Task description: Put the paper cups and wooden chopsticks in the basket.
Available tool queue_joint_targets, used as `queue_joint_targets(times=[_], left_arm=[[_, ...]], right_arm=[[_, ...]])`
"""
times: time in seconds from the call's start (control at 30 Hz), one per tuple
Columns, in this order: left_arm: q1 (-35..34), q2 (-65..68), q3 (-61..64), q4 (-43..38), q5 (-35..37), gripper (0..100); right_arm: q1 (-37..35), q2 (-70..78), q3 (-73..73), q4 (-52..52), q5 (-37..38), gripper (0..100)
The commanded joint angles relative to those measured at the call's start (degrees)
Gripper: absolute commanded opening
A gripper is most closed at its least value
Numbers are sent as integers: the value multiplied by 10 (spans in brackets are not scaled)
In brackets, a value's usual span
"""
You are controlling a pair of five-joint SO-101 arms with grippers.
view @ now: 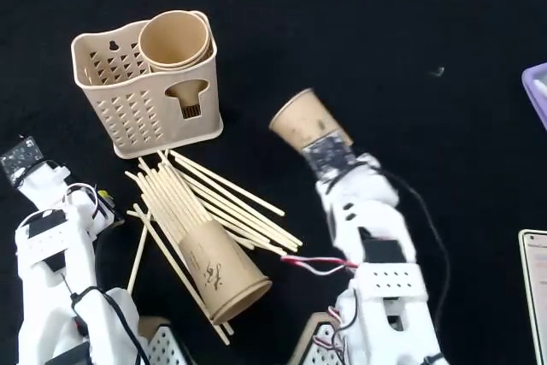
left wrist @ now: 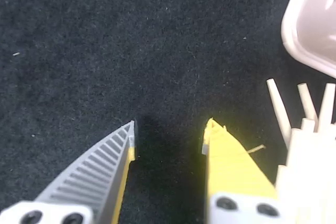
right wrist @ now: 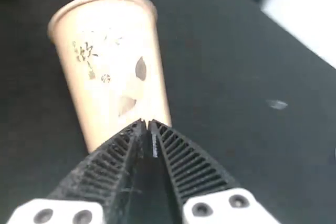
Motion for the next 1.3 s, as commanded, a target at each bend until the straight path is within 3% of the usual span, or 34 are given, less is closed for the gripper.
queue_joint_targets(times=[0.0,0.17,0.37,0.53,0.73,0.9,1.1,1.27], left_arm=[[2,-13,-8,-5,-2,216],[2,-13,-8,-4,-2,216],[2,-13,-8,-4,-2,216],[2,-13,-8,-4,-2,216],[3,-13,-8,-4,-2,216],[5,-13,-8,-5,-2,216],[3,-13,-8,-5,-2,216],[2,-13,-8,-4,-2,216]], right_arm=[[56,-12,-48,-25,-40,12],[47,38,-232,98,-205,87],[-4,342,-542,190,-294,80],[-45,602,-800,315,-262,78],[-48,803,-1031,424,-224,80],[-51,895,-1169,500,-224,152],[-76,963,-1287,593,-224,155],[-57,1023,-1349,651,-219,158]])
